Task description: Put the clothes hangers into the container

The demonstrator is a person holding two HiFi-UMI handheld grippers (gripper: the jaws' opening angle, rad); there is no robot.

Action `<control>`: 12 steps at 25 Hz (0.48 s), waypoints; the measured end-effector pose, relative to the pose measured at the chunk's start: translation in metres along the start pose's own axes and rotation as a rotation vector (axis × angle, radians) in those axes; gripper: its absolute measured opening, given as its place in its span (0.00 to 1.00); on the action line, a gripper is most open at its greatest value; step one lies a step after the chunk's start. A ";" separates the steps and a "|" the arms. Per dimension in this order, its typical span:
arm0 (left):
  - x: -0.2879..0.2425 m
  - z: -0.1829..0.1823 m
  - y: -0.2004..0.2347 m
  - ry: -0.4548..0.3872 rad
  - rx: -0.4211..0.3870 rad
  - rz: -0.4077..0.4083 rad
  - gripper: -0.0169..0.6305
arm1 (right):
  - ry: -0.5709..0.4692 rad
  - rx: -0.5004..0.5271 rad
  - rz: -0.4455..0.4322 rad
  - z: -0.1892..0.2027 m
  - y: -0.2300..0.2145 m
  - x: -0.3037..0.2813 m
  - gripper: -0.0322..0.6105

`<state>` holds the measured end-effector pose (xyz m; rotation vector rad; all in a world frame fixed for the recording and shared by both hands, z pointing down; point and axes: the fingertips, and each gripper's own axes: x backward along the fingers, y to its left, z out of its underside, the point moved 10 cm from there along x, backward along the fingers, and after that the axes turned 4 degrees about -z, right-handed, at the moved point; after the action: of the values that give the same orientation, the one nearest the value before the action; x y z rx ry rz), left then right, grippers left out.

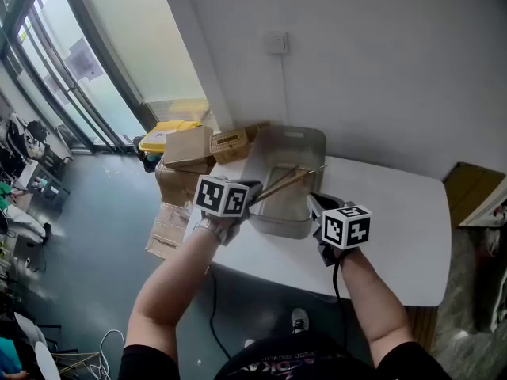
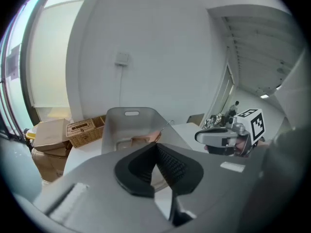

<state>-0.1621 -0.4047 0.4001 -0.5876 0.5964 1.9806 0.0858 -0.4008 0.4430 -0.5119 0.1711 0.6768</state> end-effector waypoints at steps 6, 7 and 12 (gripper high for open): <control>0.081 0.038 0.010 -0.133 0.020 0.011 0.04 | -0.028 0.005 0.031 0.015 0.058 0.007 0.05; 0.093 0.047 0.011 -0.149 0.025 0.016 0.04 | -0.028 0.011 0.036 0.020 0.069 0.009 0.05; 0.148 0.083 0.008 -0.236 0.042 0.046 0.04 | -0.040 0.020 0.060 0.038 0.120 0.026 0.05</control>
<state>-0.2466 -0.2598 0.3733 -0.3111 0.5073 2.0384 0.0291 -0.2876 0.4197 -0.4750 0.1555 0.7425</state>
